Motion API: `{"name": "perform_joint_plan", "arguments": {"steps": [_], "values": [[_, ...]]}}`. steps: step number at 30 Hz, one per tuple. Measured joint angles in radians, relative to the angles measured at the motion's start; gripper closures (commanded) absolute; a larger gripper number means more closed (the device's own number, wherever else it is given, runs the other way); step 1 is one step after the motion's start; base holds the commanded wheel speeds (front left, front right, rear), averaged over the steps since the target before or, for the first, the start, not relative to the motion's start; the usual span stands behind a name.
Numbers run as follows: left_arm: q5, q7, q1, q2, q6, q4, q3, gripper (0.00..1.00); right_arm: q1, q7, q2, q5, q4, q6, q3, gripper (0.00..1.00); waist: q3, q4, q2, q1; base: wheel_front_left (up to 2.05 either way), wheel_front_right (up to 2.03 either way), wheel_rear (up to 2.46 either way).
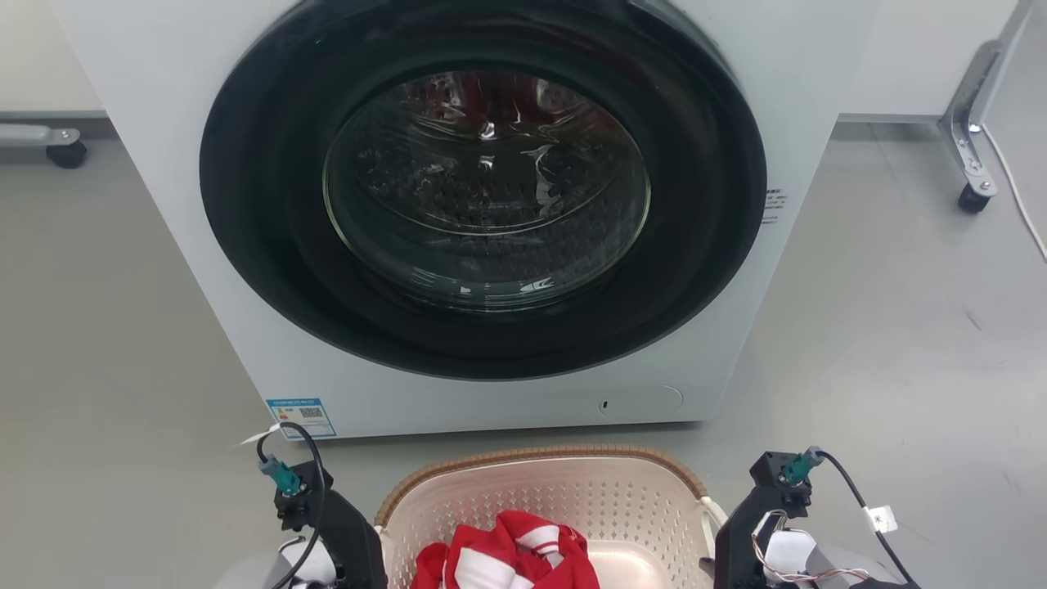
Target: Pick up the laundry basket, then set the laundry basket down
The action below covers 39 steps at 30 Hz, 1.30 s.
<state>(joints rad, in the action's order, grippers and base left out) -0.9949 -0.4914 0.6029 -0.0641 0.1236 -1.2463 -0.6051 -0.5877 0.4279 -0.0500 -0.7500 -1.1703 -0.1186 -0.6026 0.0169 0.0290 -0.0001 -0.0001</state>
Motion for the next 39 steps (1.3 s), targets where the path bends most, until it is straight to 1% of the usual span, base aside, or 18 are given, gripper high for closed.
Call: {"name": "perform_joint_plan", "arguments": {"steps": [3, 9, 17, 23, 28, 30, 39], "values": [[0.000, -0.008, -0.010, 0.001, 0.000, -0.001, -0.008, 1.00, 0.005, 0.010, 0.000, -0.009, 0.003, 0.018, -0.013, 1.00, -0.010, -0.003, 0.0000, 0.0001, 0.00, 0.00, 0.00], [0.001, -0.010, -0.017, 0.001, 0.000, -0.002, -0.016, 1.00, 0.008, 0.021, -0.001, -0.023, 0.012, 0.040, -0.038, 1.00, -0.015, -0.006, 0.0000, 0.0001, 0.00, 0.00, 0.00], [0.002, -0.010, -0.017, 0.000, 0.000, -0.004, -0.021, 1.00, 0.009, 0.033, -0.002, -0.054, 0.024, 0.062, -0.062, 1.00, -0.015, -0.009, 0.0002, 0.0001, 0.00, 0.00, 0.00], [0.002, -0.010, -0.018, 0.000, 0.000, -0.004, -0.022, 1.00, 0.009, 0.037, -0.003, -0.070, 0.028, 0.074, -0.074, 1.00, -0.012, -0.011, 0.0001, 0.0001, 0.00, 0.00, 0.00], [0.001, -0.010, -0.021, 0.000, 0.000, -0.005, -0.022, 1.00, 0.009, 0.038, -0.003, -0.080, 0.029, 0.077, -0.087, 1.00, -0.010, -0.011, 0.0002, 0.0001, 0.00, 0.00, 0.00], [-0.002, -0.010, -0.022, 0.000, 0.000, -0.005, -0.022, 1.00, 0.009, 0.038, -0.003, -0.086, 0.029, 0.083, -0.091, 1.00, -0.010, -0.012, 0.0001, 0.0001, 0.00, 0.00, 0.00], [-0.006, -0.010, -0.023, 0.000, 0.000, -0.006, -0.021, 1.00, 0.009, 0.038, -0.004, -0.099, 0.028, 0.085, -0.106, 1.00, -0.006, -0.011, 0.0001, 0.0001, 0.00, 0.00, 0.00]]}}
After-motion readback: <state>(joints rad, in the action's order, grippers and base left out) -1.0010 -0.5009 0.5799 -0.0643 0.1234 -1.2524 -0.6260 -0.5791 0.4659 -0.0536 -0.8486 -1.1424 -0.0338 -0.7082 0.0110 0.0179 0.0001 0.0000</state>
